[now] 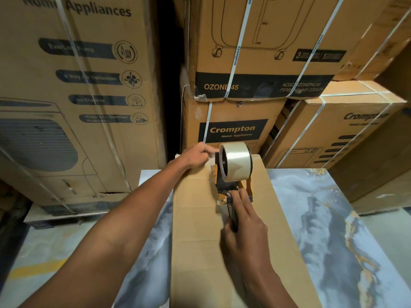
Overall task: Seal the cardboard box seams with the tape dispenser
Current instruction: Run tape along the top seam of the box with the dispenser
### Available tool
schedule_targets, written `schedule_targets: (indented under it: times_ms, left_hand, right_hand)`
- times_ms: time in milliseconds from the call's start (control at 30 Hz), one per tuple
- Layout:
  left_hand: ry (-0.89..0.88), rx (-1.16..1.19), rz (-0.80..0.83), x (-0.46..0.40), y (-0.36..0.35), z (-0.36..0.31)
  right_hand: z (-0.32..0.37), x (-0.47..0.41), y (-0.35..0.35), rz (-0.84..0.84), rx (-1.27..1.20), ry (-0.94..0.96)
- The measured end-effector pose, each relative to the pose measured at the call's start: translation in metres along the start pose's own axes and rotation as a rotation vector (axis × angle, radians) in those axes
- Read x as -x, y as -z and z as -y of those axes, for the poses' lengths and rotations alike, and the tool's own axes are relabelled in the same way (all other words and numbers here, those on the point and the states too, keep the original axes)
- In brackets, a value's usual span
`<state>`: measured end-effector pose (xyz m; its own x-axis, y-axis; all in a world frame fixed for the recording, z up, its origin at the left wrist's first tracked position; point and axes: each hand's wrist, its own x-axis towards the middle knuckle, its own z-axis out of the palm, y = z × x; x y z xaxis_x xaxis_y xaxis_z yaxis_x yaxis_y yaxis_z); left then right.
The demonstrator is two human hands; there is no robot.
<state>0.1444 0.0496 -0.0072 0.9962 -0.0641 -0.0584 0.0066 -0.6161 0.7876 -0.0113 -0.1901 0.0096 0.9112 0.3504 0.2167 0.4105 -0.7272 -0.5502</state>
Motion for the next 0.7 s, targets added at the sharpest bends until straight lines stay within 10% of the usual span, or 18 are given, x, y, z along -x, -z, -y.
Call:
schedule_targets:
  times_ms: [233, 700]
  left_hand:
    - [-0.277, -0.55, 0.02, 0.025, -0.021, 0.013]
    - [-0.292, -0.631, 0.122, 0.031, -0.019, 0.009]
  right_hand:
    - [-0.001, 0.004, 0.003, -0.014, -0.046, -0.03]
    - [0.002, 0.003, 0.007, -0.03, -0.086, -0.037]
